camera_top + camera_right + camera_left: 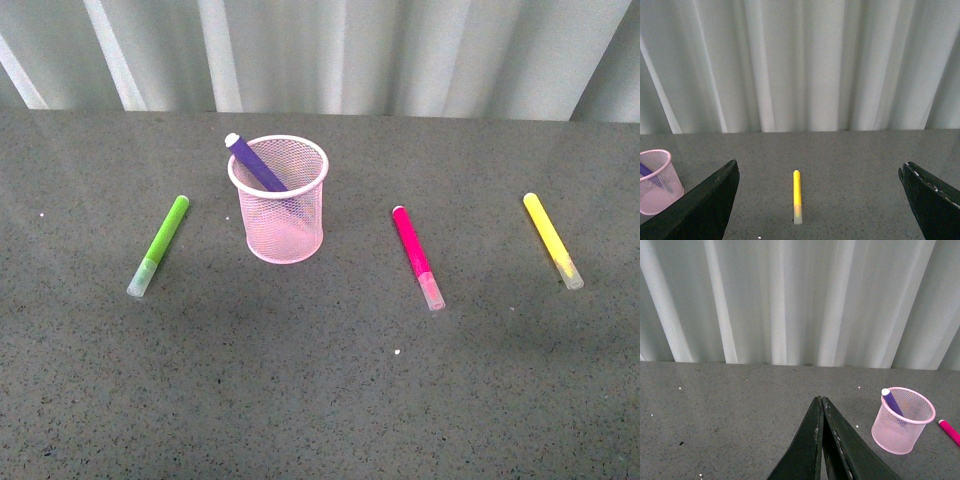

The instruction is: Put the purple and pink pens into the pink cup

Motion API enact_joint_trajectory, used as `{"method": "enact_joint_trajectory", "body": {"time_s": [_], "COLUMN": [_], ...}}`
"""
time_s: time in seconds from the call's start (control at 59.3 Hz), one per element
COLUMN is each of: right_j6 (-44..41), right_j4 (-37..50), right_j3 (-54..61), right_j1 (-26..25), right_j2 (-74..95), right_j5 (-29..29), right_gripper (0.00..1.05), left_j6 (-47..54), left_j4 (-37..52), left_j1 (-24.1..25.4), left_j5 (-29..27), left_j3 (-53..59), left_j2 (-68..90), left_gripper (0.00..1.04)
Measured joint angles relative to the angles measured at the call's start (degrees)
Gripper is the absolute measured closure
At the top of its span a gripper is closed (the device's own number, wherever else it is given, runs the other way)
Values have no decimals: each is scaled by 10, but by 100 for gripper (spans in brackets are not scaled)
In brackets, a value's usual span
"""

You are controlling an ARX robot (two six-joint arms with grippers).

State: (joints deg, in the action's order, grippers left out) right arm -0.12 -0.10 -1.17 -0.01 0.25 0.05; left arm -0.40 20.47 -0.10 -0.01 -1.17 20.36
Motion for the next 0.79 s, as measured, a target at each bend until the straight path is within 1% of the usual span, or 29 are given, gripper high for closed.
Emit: {"method": "enact_joint_trajectory", "body": {"time_s": [0.573, 0.658, 0.793], "right_j6": [0, 0, 0], "right_j4": [0, 0, 0], "right_j3": [0, 0, 0], "right_j1": [0, 0, 0], "right_j2": [0, 0, 0], "right_j5": [0, 0, 0], "right_gripper": [7, 7, 7], "left_j6": [0, 0, 0], "left_j4": [-104, -195, -203], "left_j1": [0, 0, 0], "left_j5": [0, 0, 0], "left_j3": [0, 0, 0], "left_j2": [-105, -176, -201], "left_gripper": [101, 101, 101]}}
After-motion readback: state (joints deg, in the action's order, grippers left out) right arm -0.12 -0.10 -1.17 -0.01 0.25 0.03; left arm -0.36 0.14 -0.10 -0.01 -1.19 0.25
